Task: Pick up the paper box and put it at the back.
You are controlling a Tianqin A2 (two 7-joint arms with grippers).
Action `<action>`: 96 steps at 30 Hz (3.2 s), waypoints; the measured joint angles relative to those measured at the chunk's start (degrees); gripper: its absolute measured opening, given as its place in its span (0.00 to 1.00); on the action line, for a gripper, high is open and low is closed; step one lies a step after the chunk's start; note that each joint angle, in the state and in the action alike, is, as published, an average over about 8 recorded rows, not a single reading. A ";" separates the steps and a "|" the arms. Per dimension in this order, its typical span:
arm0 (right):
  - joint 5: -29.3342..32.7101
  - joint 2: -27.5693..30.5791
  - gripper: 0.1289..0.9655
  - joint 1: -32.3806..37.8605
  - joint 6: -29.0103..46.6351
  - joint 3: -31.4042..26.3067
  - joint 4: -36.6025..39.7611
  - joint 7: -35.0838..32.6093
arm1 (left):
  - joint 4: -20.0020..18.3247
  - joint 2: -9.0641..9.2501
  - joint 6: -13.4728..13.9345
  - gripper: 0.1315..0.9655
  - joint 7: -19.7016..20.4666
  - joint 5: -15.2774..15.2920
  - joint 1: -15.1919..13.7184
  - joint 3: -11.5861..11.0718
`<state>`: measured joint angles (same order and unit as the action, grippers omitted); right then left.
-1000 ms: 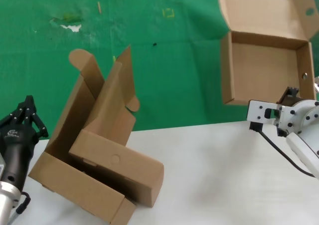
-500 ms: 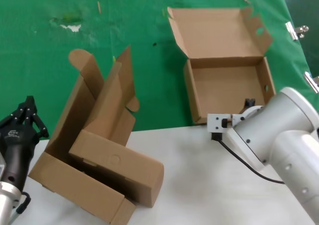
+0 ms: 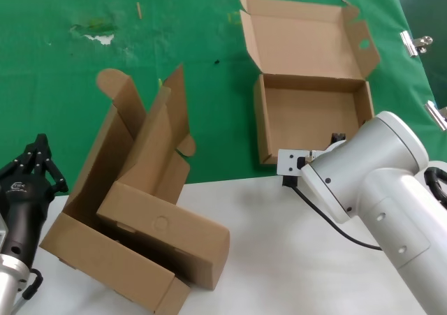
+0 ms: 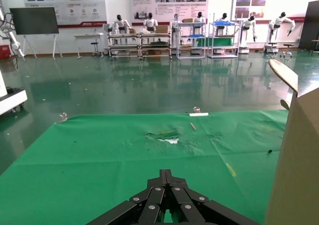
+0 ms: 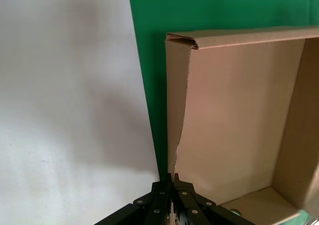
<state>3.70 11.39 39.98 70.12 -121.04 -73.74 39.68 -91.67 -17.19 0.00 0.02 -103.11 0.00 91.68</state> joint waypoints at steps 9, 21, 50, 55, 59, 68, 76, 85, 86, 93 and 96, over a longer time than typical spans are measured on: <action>0.49 -2.03 0.05 0.74 -0.16 0.50 1.50 0.19 | 0.00 0.00 0.00 0.01 0.00 0.00 0.00 0.00; 0.53 -3.74 0.17 -0.12 -0.70 1.78 -1.40 0.57 | 0.00 0.00 0.00 0.01 0.00 0.00 0.00 0.00; -23.66 1.87 0.83 -17.89 -10.41 34.08 -43.98 0.63 | 0.00 0.00 0.00 0.01 0.00 0.00 0.00 0.00; -30.67 2.89 0.90 -20.27 -16.11 37.41 -43.96 -0.32 | 0.00 0.00 0.00 0.01 0.00 0.00 0.00 0.00; -33.02 3.04 0.96 -20.92 -17.80 37.36 -43.28 -1.38 | 0.00 0.00 0.00 0.03 0.00 0.00 0.00 0.00; -40.80 3.31 1.00 -22.92 -23.30 36.43 -40.56 -5.48 | 0.00 0.00 0.00 0.11 0.00 0.00 0.00 0.00; -48.97 3.62 1.00 -25.04 -29.08 35.55 -37.76 -9.71 | 0.00 0.00 0.00 0.25 0.00 0.00 0.00 0.00; -58.21 3.96 1.00 -27.42 -35.64 34.57 -34.59 -14.48 | 0.00 0.00 0.00 0.37 0.00 0.00 0.00 0.00; -59.20 4.00 1.00 -27.67 -36.34 34.46 -34.25 -14.99 | 0.00 0.00 0.00 0.41 0.00 0.00 0.00 0.00; -66.40 4.27 1.00 -29.53 -41.45 33.69 -31.79 -18.74 | 0.00 0.00 0.00 0.60 -0.01 -0.01 0.00 0.00; -69.51 4.39 1.00 -30.33 -43.65 33.36 -30.72 -20.34 | 0.00 0.00 0.00 0.68 -0.03 -0.02 0.00 0.00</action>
<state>-65.80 15.78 9.65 26.47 -87.68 -104.46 19.34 -91.67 -17.19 0.00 -0.01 -103.13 0.00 91.68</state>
